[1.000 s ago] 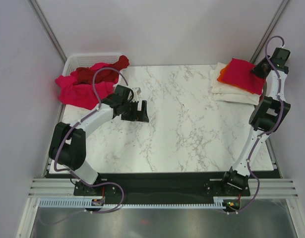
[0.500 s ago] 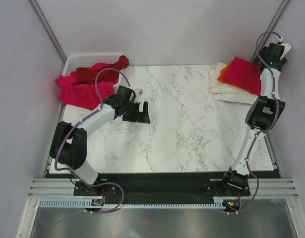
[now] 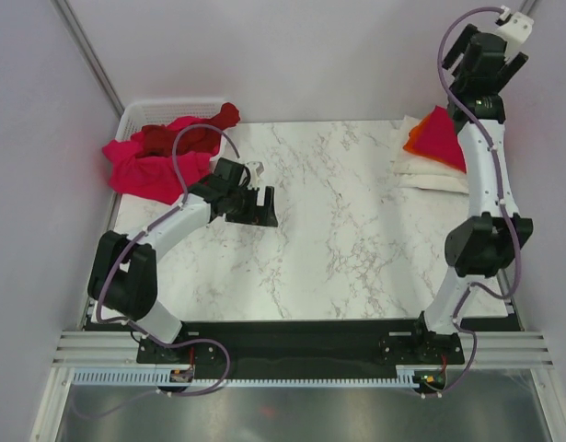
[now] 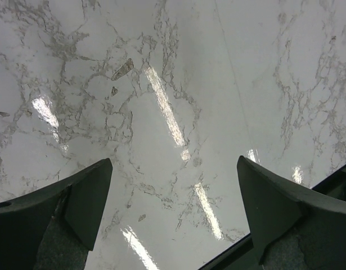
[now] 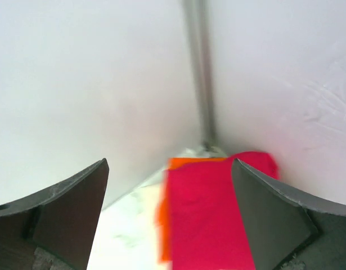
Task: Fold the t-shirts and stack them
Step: Reset both grippers
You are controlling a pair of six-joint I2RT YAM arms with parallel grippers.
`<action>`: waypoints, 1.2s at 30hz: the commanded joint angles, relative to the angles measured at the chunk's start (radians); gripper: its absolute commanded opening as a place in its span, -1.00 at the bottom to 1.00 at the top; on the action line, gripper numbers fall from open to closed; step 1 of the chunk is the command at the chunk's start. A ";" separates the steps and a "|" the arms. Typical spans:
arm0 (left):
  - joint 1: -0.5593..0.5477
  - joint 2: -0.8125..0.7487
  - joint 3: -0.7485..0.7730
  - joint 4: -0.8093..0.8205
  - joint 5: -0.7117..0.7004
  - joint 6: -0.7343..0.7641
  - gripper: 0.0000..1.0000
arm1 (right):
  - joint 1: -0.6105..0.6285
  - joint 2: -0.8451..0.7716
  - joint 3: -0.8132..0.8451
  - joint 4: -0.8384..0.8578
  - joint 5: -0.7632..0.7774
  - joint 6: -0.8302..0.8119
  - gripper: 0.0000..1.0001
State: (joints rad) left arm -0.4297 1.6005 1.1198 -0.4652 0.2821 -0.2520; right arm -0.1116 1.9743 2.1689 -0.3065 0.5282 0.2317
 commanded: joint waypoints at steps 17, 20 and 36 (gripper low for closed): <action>0.003 -0.804 -0.609 0.910 -0.318 -0.080 0.90 | 0.595 -0.675 -1.368 0.354 -0.431 0.478 0.96; 0.003 -0.852 -0.611 0.905 -0.397 -0.059 0.82 | 0.604 -0.683 -1.391 0.340 -0.565 0.431 0.96; 0.003 -0.884 -0.617 0.899 -0.380 -0.038 0.75 | 0.656 -0.851 -1.465 0.274 -0.508 0.397 0.96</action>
State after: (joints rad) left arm -0.4278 0.7193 0.5014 0.3771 -0.0952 -0.3275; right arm 0.5434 1.1526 0.7204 -0.0311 0.0296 0.6353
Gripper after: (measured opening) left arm 0.878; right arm 0.979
